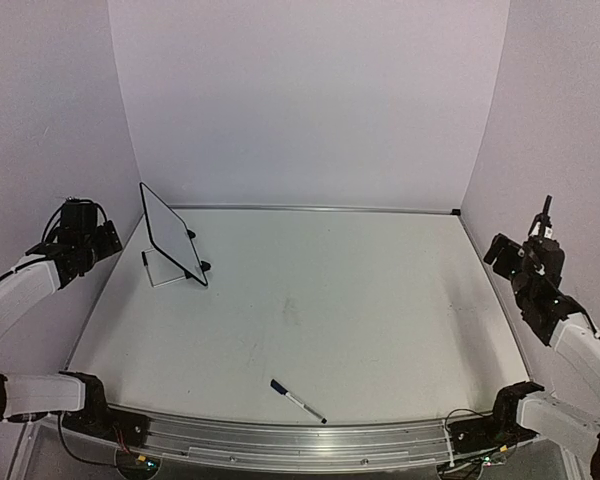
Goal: Write a sentence on the whiteboard
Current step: Move the whiteboard to the corner of the board.
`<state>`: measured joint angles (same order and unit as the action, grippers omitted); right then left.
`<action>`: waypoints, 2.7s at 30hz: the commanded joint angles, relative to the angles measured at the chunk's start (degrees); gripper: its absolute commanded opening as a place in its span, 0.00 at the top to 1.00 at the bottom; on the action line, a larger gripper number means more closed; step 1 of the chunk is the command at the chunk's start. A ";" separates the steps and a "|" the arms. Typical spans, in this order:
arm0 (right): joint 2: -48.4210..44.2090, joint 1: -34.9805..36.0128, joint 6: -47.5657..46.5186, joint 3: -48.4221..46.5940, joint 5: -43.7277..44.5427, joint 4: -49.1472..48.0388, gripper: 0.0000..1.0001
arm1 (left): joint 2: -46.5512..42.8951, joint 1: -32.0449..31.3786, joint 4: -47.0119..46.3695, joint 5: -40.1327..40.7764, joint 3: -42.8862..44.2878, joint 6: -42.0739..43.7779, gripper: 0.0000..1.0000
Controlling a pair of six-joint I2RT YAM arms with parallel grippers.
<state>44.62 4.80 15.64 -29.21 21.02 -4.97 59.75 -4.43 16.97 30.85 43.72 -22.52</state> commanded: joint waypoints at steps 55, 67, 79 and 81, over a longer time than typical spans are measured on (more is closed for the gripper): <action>-2.10 -0.02 2.73 -10.91 -26.90 18.24 0.02 | 62.07 12.10 8.39 -36.81 43.47 -2.25 0.70; -1.21 0.02 2.82 -10.32 -26.11 18.16 0.02 | 65.91 11.24 10.56 -37.77 46.70 -0.69 0.79; -1.39 -0.01 2.73 -9.65 -26.14 18.16 0.02 | 67.72 10.87 10.59 -40.19 47.20 0.63 0.99; -0.88 0.01 1.84 -9.85 -27.80 18.18 0.02 | 67.96 10.78 9.84 -41.47 46.43 1.26 1.00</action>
<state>43.40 4.80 18.13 -38.02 -5.43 13.50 125.56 7.07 25.98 -7.27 89.73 -22.50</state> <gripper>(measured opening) 0.983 0.050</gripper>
